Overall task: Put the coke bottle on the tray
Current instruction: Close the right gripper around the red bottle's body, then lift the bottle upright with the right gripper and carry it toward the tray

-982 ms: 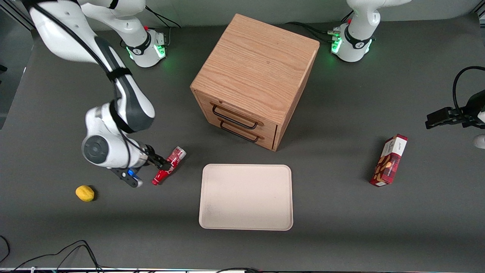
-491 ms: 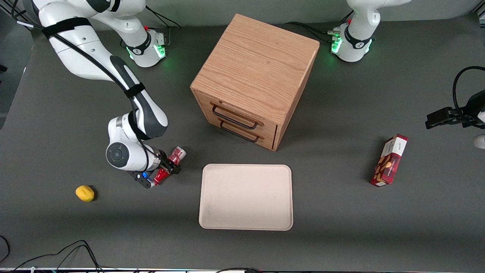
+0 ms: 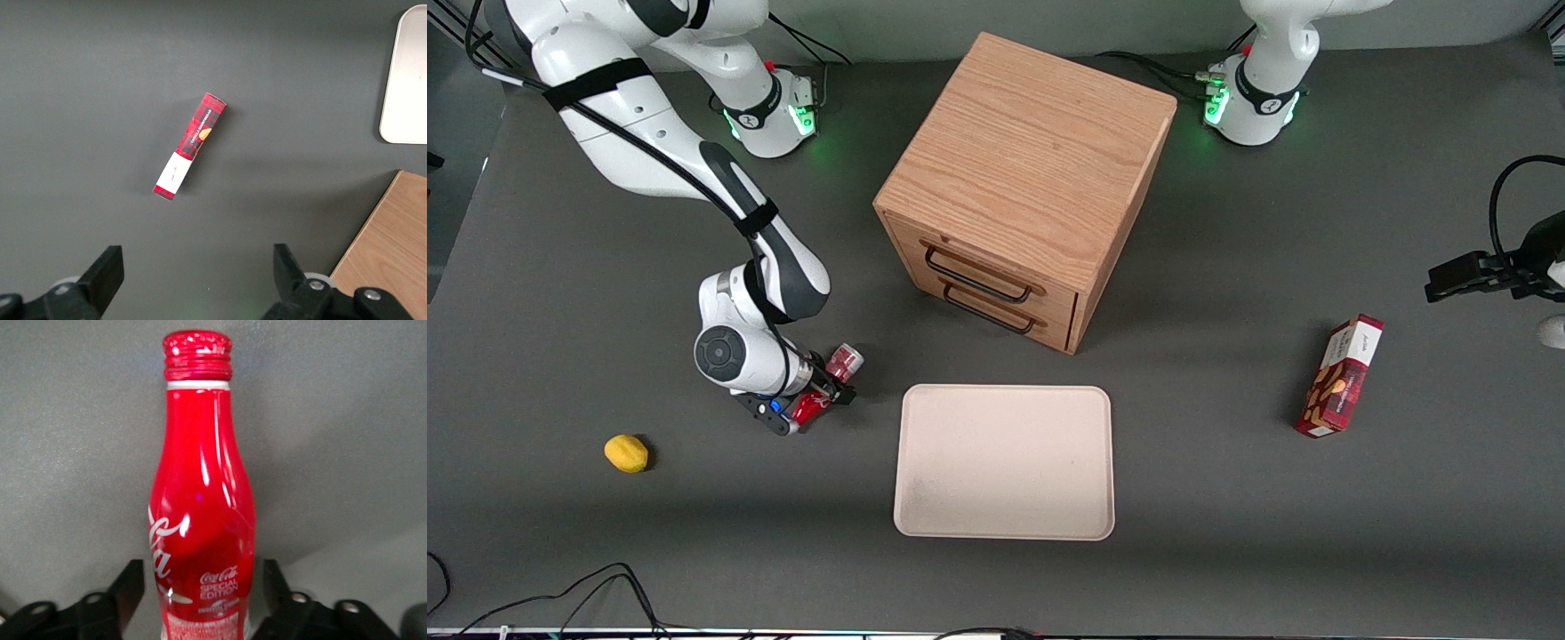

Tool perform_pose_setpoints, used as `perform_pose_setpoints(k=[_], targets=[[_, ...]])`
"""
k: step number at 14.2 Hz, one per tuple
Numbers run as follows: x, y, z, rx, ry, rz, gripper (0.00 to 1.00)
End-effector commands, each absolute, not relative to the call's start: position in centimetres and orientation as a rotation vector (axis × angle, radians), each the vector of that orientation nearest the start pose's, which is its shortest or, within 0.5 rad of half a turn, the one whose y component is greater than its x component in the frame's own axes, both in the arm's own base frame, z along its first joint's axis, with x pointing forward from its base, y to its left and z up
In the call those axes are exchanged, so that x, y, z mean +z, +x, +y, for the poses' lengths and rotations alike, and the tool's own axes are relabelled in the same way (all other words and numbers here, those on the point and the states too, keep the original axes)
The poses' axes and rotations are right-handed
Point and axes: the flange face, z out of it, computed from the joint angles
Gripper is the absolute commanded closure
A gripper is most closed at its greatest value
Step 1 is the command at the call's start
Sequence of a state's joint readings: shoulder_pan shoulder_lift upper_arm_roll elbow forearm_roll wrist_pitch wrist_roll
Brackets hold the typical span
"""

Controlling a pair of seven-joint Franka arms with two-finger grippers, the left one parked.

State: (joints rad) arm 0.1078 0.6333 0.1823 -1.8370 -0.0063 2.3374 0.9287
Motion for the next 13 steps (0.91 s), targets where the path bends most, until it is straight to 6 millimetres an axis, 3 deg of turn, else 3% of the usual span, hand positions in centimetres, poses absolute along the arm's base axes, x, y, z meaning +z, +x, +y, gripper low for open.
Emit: perform_pose_setpoints(k=[1, 2, 4, 12, 13], targets=[[18.1, 60.8, 17.7, 0.211, -2.96, 1.01, 1.0], [18.1, 60.8, 17.8, 0.211, -2.962, 1.006, 1.0], [20.2, 61.1, 18.1, 0.19, -2.965, 0.985, 1.0], [43.1, 66.4, 18.5, 0.171, -3.05, 0.718, 1.0], [45.6, 66.5, 19.7, 0.164, -3.046, 0.645, 1.0]])
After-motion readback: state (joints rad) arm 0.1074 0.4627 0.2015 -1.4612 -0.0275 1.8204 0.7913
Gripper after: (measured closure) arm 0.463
